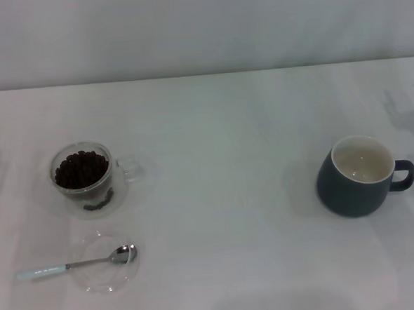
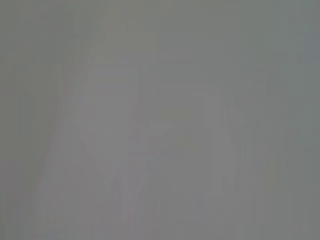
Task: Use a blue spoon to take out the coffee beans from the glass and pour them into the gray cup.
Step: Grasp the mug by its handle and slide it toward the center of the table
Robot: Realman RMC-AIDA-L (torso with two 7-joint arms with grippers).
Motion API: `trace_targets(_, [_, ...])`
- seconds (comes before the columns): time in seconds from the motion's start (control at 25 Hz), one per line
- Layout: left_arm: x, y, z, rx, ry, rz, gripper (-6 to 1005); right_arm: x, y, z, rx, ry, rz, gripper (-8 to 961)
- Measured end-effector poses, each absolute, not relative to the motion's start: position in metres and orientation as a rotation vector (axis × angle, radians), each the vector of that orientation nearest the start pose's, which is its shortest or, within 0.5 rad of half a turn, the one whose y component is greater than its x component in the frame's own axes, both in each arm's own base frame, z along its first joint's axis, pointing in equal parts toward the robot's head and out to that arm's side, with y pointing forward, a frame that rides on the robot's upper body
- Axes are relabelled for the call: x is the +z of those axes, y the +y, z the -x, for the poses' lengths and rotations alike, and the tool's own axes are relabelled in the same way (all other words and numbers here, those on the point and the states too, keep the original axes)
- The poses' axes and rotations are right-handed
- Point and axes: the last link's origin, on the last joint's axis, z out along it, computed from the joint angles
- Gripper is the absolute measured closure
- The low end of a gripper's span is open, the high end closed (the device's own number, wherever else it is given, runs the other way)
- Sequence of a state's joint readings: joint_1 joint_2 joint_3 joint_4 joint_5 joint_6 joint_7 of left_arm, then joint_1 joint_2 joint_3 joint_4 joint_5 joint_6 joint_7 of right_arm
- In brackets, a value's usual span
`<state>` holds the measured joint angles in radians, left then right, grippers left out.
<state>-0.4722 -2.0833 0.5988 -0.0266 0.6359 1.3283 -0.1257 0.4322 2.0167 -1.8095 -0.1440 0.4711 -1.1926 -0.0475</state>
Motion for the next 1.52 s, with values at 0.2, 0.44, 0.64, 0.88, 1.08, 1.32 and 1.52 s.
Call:
trace_targets(0.2, [0.033,0.312,0.363,-0.648,-0.511,1.335,124,0.042,0.337,-0.35,0.604,0.38,1.511,350])
trace_targets(0.44, [0.034,0.309,0.367,-0.64,-0.521,1.332,124,0.036,0.31,-0.346,0.724,0.345,1.602,351])
trace_targets(0.64, [0.036,0.305,0.371,-0.63,-0.524,1.321,124,0.031,0.288,-0.354,0.73,0.339,1.764,350])
trace_targets(0.88, [0.042,0.309,0.372,-0.623,-0.51,1.314,124,0.033,0.256,-0.37,0.713,0.346,1.809,351])
trace_targets(1.08, [0.041,0.313,0.372,-0.611,-0.52,1.323,124,0.04,0.231,-0.385,0.708,0.406,1.81,350])
trace_targets(1.32, [0.044,0.316,0.371,-0.618,-0.524,1.309,124,0.034,0.219,-0.395,0.67,0.477,1.834,350])
trace_targets(1.52, [0.047,0.318,0.37,-0.62,-0.517,1.298,124,0.024,0.214,-0.398,0.638,0.517,1.85,351])
